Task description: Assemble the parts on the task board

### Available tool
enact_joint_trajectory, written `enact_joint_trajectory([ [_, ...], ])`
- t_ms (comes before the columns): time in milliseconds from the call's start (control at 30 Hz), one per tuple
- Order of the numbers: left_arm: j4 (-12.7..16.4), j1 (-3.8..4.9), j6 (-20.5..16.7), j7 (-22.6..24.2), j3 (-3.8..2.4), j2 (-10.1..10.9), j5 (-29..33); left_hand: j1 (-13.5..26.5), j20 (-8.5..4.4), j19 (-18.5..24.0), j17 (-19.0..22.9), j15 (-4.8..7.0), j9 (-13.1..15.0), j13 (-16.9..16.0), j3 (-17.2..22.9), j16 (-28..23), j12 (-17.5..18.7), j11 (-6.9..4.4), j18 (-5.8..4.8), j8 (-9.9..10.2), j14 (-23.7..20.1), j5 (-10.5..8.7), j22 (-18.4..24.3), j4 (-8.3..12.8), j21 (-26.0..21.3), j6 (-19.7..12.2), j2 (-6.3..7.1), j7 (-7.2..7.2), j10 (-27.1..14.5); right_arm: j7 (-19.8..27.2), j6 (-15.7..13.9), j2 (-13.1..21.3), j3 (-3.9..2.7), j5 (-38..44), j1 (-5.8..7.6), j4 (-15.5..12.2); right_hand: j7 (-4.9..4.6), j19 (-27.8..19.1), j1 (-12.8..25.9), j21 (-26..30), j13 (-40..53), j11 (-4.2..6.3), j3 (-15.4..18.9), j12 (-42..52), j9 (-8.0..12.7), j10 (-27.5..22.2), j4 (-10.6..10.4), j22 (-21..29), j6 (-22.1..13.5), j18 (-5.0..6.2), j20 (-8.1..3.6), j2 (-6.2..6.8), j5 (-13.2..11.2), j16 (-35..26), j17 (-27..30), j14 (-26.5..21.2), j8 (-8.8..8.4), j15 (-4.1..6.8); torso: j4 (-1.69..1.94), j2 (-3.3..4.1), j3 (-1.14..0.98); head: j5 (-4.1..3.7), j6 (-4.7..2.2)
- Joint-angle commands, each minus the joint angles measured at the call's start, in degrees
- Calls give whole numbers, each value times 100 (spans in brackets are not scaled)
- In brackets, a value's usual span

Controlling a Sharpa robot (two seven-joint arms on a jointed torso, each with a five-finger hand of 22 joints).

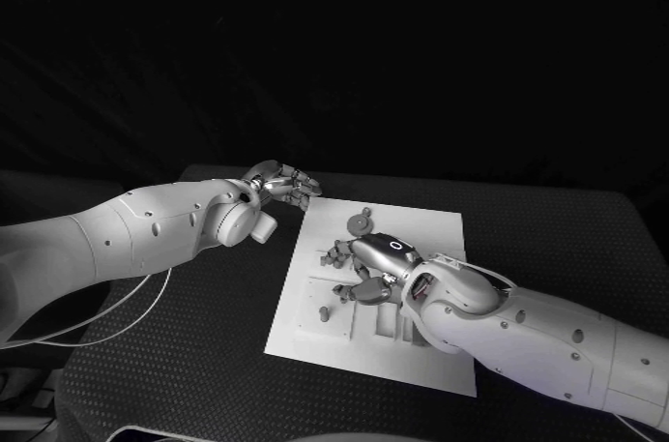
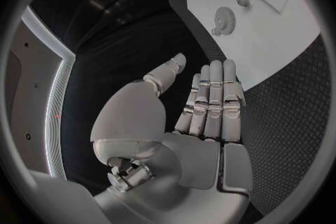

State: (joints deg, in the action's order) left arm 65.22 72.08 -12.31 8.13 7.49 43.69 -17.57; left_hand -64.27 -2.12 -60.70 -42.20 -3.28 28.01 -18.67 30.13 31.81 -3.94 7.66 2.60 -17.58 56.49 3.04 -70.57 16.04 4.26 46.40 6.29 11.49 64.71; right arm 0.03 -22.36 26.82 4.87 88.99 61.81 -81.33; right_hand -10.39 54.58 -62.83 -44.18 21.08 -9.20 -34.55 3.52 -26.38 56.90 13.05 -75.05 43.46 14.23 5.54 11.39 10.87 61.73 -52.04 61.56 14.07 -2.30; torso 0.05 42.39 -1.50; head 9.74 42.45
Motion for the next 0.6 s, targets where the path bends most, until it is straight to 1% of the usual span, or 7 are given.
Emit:
enact_joint_trajectory([
  [33,-37,-7,58,62,3,-28,-4,82,-1,-11,-11,-30,-12,-3,-14,-35,-38,-4,75,-32,25,31,7,-49,-34,-45,13,-11,-20,205,92,145,-57,-1190,80,-92,18,-21,77,-29,-7,14,95,40,5,-30,-29,-113,-36,77,-42,-8,-17,45,9,-18,15,-31,-4,-7,-5,-27,-69],
  [133,-93,-21,42,17,7,-45,-74,156,7,16,-11,-40,-18,-8,-47,-60,-36,-4,70,-28,1,31,11,-73,-43,-62,44,-5,-25,232,188,329,-119,-1764,210,-118,9,-26,116,-42,-4,20,163,54,6,-2,-49,-110,-58,77,-50,-76,-14,81,20,-27,27,-25,-11,-12,-7,-54,-117],
  [233,-144,-39,235,-11,15,-59,-114,561,87,291,67,-132,-41,8,-219,-281,1,26,45,6,-199,47,119,-193,-79,-159,197,-67,-111,190,166,566,-137,-2282,384,-98,-9,-114,274,0,-4,12,270,54,10,9,-130,-94,-80,64,-25,-138,-16,47,64,-132,41,-33,-33,-34,-22,-55,-169],
  [267,-147,-46,309,-5,17,-60,-110,773,176,509,141,-207,-72,43,-290,-463,20,71,36,74,-353,49,224,-257,-76,-312,243,-110,-224,187,151,669,-137,-2544,438,-96,-28,-227,553,79,-6,3,377,53,16,11,-314,-69,-106,32,12,-211,-22,-41,115,-251,36,-55,-45,-45,-28,-51,-184],
  [367,-141,-64,378,12,22,-62,-98,1087,413,1113,362,-479,-140,191,-295,-974,35,203,32,228,-856,38,508,-403,-85,-709,360,-271,-623,180,179,904,-140,-2928,557,-106,-80,-450,848,247,-6,12,511,58,18,30,-524,-18,-124,26,43,-360,-13,-221,264,-413,52,-40,-76,-71,-42,-35,-213],
  [500,-139,-99,402,21,36,-60,-41,1238,702,1767,612,-746,-108,447,-74,-1429,16,215,98,254,-1233,25,1007,-646,-69,-1013,522,-362,-1087,103,321,1307,-139,-3150,741,-126,-85,-659,739,442,21,40,565,115,13,167,-421,44,-99,10,111,-406,-9,-434,478,-556,110,-21,-130,-114,-75,-11,-267],
  [600,-112,-123,413,20,51,-52,-25,1233,758,1827,692,-795,-48,575,-20,-1556,17,231,128,183,-1284,18,1212,-711,-68,-1049,546,-320,-1192,-45,542,1512,-138,-3157,787,-199,-115,-622,638,462,86,140,618,241,5,452,-301,49,-31,35,136,-453,-8,-447,559,-501,171,72,-170,-144,-99,6,-283],
])
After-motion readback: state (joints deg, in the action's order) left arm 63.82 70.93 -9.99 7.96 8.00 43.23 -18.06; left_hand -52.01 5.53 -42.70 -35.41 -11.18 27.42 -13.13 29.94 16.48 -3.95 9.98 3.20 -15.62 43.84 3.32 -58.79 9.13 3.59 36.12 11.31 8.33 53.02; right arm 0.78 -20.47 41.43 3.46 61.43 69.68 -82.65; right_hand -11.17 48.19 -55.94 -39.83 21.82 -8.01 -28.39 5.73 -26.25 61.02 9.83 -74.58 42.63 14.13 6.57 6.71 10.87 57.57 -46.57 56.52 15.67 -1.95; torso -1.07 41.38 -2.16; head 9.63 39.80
